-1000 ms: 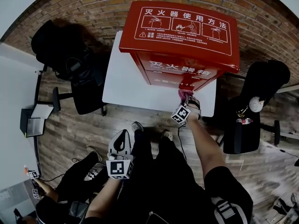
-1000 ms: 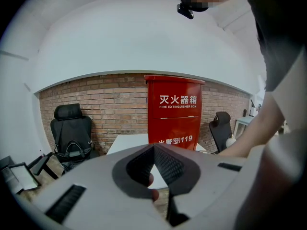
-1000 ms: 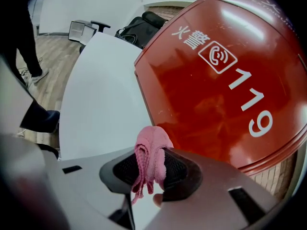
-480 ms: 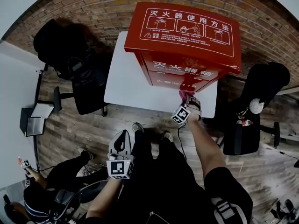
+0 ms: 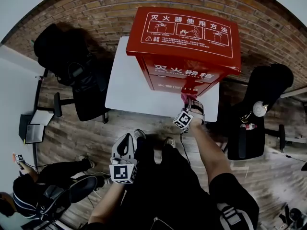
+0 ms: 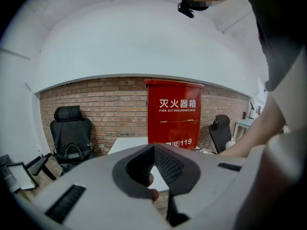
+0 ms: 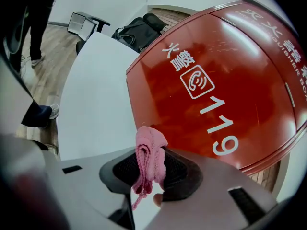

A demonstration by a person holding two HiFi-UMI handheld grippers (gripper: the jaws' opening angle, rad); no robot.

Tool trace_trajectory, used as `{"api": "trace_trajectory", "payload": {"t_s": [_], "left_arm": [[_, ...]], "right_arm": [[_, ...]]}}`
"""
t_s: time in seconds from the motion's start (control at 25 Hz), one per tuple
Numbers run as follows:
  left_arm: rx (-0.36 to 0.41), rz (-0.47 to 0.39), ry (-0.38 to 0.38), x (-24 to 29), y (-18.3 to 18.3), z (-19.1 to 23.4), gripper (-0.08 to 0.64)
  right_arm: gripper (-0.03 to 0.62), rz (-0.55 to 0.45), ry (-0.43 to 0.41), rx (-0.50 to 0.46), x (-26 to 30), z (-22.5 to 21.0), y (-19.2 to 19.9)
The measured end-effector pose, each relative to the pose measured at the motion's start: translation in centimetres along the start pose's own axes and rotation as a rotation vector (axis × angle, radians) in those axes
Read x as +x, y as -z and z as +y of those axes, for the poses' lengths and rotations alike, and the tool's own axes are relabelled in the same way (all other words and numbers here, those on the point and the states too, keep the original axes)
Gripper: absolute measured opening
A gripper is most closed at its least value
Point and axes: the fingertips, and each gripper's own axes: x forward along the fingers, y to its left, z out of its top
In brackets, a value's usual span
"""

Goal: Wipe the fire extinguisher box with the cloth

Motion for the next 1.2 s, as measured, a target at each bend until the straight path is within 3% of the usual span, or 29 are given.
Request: {"api": "trace_trajectory", "payload": {"t_s": [1.2], "left_arm": [[-0.007, -0.071, 0.018, -0.6, -1.8, -0.9, 0.021]], "right_arm": [[0.117, -0.042, 0.061, 0.016, -4.5, -5.2, -1.8]]}}
